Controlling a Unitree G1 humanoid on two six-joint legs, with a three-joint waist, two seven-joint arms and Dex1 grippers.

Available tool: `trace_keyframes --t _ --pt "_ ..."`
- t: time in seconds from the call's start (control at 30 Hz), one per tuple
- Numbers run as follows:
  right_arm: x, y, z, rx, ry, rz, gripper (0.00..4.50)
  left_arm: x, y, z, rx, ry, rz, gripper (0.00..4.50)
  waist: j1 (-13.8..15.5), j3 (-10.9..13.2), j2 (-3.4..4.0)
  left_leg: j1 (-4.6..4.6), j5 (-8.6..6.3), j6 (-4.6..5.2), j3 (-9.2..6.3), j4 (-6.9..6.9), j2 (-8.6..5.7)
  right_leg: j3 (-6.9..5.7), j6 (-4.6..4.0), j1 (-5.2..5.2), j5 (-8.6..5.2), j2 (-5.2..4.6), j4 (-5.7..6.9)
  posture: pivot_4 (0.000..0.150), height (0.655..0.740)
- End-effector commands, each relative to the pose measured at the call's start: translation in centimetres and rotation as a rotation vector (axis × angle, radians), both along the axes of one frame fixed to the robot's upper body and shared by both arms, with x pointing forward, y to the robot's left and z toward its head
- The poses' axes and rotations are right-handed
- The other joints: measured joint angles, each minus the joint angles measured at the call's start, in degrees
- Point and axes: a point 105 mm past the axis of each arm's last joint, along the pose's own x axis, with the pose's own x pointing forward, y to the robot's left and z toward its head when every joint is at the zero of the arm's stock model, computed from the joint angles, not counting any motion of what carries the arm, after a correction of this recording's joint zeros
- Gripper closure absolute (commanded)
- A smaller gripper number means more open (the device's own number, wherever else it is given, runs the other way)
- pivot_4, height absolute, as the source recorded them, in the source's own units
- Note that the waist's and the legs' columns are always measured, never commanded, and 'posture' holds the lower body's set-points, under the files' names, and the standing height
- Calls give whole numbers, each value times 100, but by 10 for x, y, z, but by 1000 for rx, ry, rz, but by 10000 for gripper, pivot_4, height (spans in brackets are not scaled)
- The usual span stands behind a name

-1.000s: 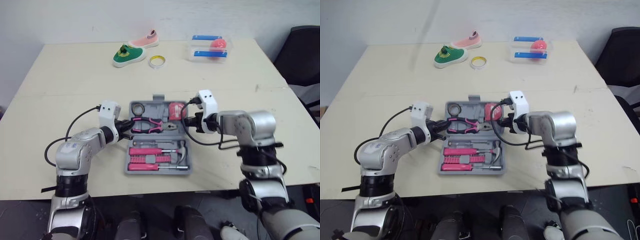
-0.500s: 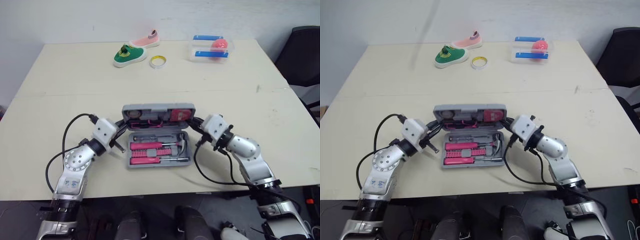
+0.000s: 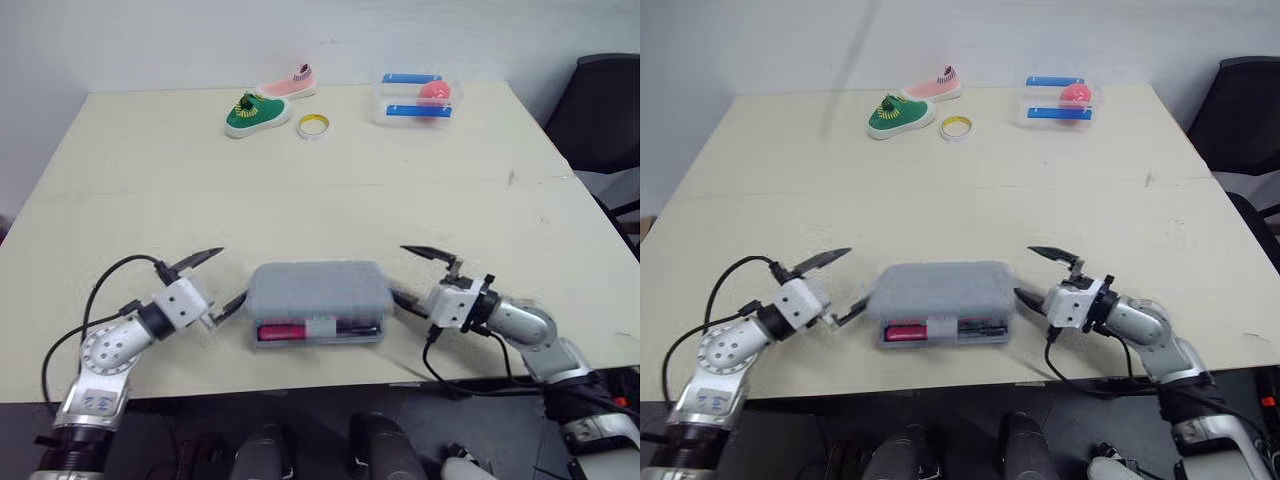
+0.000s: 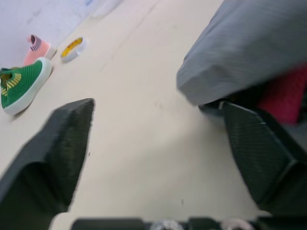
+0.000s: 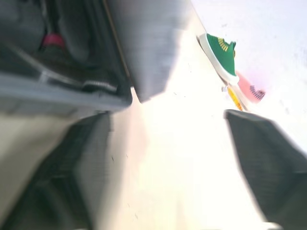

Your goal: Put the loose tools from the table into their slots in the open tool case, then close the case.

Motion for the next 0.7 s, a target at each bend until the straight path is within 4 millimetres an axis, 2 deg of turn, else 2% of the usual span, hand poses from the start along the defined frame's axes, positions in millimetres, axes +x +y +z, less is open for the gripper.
trace_keyframes --t 0.03,0.1,0.17,0.2,0.27,0.3,0.37,0.43,0.53,0.57,0.7 --pt "-3 -34 3 -20 32 -89 105 -25 55 -13 -76 219 126 177 -13 0 0 0 0 0 0 -4 0 -1 -1 0 0 0 0 1500 7400" --pt "-5 -46 1 0 94 -126 105 -33 70 -9 -129 273 162 177 -38 1 0 5 -4 -7 2 -11 7 7 -8 0 -5 2 -2 1500 7400" --pt "-7 -50 2 28 121 -139 105 -33 74 -4 -159 276 178 177 -23 3 -1 14 -3 -9 0 -15 8 8 -11 8 -8 4 -4 1500 7400" --pt "-9 -47 6 104 202 -139 105 -27 72 6 -193 264 161 177 5 4 -2 17 -3 -8 -7 -13 8 5 -11 16 -8 4 -4 1500 7400" --pt "-24 -36 4 270 489 -86 5390 -16 61 23 -239 233 115 5699 83 8 3 26 -15 5 -42 -8 8 9 -14 44 -4 -4 -10 1500 7400" --pt "-31 -28 7 274 520 -36 8916 -12 57 27 -268 237 104 9046 112 7 3 24 -26 -9 -60 -9 6 6 -17 50 -3 -5 -10 1500 7400" --pt "-46 -18 4 240 607 30 18712 -3 43 29 -272 255 71 18256 153 7 5 24 -26 -11 -69 -9 9 2 -24 55 -2 -5 -10 1500 7400" --pt "-66 -9 -6 189 765 86 29692 8 23 32 -268 264 16 28188 180 5 12 24 -24 -6 -66 -11 7 -4 -25 55 -1 -8 -11 1500 7400" --pt "-86 1 -18 123 889 133 43364 27 -1 31 -239 297 -32 40994 204 3 5 18 -11 9 -66 -11 7 -15 -26 56 -2 -2 -21 1500 7400" --pt "-91 4 -20 113 922 140 45000 32 -7 31 -231 310 -45 44537 205 5 2 16 -10 7 -65 -10 6 -17 -25 56 -2 1 -22 1500 7400" --pt "-91 12 -22 117 930 147 45000 49 -23 29 -220 331 -71 44537 168 6 -1 19 -7 0 -46 -8 5 -39 -19 52 1 6 -21 1500 7400"
